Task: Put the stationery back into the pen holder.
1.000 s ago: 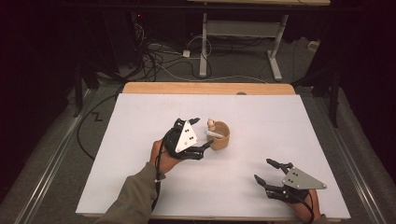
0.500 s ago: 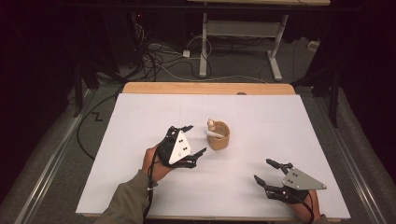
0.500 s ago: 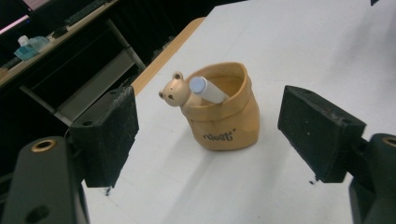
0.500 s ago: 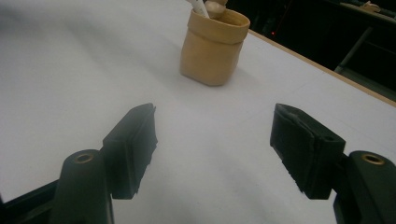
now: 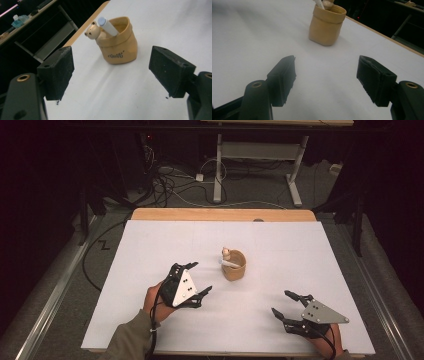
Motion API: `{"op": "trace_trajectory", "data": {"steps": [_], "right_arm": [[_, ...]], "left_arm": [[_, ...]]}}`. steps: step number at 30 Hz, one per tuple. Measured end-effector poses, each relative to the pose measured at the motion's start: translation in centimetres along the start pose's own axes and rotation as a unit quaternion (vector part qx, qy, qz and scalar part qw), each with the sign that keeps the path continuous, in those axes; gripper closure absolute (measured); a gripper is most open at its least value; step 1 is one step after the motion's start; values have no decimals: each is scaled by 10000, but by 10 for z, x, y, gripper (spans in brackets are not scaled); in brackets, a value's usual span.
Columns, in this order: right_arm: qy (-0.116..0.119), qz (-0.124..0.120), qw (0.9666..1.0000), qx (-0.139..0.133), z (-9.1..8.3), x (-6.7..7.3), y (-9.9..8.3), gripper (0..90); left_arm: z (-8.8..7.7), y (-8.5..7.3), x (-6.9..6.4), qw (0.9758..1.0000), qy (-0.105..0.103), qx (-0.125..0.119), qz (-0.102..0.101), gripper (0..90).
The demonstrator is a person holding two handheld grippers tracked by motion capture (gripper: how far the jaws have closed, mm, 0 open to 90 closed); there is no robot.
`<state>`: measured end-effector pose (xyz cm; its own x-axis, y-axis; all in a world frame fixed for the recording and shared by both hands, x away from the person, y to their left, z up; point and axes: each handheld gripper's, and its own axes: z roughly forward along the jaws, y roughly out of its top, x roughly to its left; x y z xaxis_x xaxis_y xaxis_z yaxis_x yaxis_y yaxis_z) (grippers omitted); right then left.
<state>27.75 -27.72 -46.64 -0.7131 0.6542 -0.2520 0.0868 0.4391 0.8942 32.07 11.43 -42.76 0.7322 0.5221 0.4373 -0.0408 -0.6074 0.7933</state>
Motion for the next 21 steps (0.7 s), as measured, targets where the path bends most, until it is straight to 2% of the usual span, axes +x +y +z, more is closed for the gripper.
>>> {"op": "trace_trajectory", "data": {"steps": [10, 13, 16, 21], "right_arm": [[8, 14, 10000, 1, 0, 0, 0, 314], [-4, 8, 10000, 7, 0, 0, 0, 314], [-13, -7, 10000, 9, 0, 0, 0, 314], [-8, -1, 10000, 9, 0, 0, 0, 314]], "left_arm": [[-13, -20, -3, 9999, 102, 135, 9, 195], [-18, -27, -3, 9998, 79, 176, -24, 194], [-21, -35, -4, 9996, 96, 259, -66, 180], [-28, -51, -5, 9991, 71, 325, -274, 180]]}}
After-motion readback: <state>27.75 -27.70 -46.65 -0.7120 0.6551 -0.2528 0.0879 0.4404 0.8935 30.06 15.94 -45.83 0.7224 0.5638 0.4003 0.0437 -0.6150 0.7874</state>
